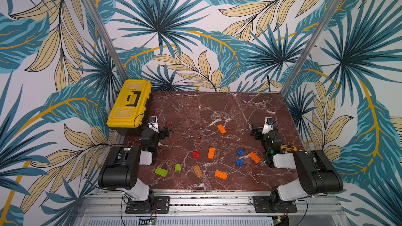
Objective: Assemble the number 5 with lego
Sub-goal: Pick up the lego brick from the center of the board.
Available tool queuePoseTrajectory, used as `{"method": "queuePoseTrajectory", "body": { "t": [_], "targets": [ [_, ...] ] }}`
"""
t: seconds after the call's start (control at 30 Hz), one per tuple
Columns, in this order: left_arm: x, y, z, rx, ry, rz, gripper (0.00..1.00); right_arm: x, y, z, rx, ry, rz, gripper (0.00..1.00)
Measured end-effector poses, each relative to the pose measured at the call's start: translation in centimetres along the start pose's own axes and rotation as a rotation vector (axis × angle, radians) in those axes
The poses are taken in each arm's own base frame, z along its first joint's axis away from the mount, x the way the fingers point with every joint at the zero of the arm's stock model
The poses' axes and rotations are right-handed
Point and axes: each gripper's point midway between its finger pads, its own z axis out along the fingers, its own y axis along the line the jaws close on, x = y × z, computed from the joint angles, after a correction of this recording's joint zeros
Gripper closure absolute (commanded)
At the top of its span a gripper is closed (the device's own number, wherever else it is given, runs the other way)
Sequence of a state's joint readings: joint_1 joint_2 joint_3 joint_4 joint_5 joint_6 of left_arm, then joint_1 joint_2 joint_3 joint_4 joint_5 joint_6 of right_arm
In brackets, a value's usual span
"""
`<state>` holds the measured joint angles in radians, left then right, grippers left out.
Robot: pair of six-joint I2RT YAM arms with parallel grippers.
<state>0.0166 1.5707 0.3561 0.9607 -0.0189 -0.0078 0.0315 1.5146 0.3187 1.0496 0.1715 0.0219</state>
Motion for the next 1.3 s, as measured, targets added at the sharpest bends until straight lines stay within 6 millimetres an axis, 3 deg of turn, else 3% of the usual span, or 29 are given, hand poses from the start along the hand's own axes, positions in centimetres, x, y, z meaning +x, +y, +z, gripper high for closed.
{"method": "queuePoseTrajectory", "body": {
  "t": [0.7, 0.87, 1.1, 1.3],
  "targets": [
    [-0.2, 0.4, 0.0, -0.02, -0.011, -0.004, 0.0, -0.1, -1.9, -0.1, 0.112, -0.008, 0.041, 0.01],
    [-0.9, 1.5, -1.4, -0.086, -0.063, -0.023, 0.0, -0.9, -1.9, -0.5, 0.108, -0.019, 0.044, 0.01],
    [-5.4, 2.3, -4.4, -0.127, -0.17, -0.084, 0.0, -4.3, -2.9, -2.8, 0.151, -0.05, 0.108, 0.01],
    [-7.5, 3.3, -6.4, -0.162, -0.182, -0.258, 0.0, -5.5, -3.2, -4.0, 0.172, 0.055, 0.181, 0.01]
  ]
}}
